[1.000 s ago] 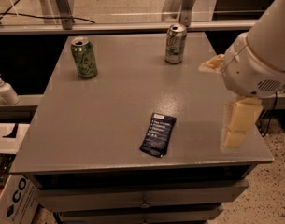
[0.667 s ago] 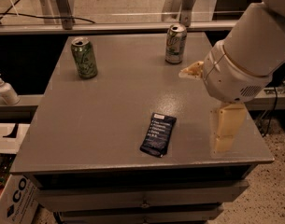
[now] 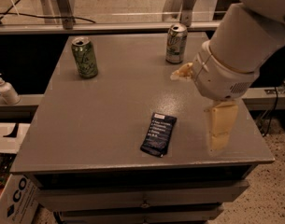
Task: Pick rxbar blueberry
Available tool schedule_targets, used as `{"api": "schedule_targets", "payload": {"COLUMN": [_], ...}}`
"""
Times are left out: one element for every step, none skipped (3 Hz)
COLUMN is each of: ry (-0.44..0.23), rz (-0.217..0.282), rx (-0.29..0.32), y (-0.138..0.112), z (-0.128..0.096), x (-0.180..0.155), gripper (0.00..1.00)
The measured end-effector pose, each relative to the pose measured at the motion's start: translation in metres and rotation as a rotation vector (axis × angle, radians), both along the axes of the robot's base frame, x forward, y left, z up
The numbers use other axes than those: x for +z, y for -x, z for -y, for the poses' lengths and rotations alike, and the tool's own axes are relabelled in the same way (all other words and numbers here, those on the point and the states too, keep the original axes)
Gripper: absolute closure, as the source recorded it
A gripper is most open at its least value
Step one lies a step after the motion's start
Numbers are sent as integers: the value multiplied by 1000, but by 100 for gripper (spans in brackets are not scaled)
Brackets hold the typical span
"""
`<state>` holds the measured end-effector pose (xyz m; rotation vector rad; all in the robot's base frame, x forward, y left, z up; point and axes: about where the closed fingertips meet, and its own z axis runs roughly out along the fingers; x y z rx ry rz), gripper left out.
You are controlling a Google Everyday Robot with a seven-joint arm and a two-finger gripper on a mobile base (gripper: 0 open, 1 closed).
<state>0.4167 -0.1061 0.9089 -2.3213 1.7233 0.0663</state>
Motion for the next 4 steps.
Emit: {"api": "schedule_targets", "payload": {"ry": [84,166,218,228], "rz": [-28,-39,-40,-38], "rx": [127,255,363,443], "y": [-8,-17,-25,-32], "z": [-25,-47,-60,-65], "x": [-18,-40,-59,-69], "gripper": [0,0,0,0]}}
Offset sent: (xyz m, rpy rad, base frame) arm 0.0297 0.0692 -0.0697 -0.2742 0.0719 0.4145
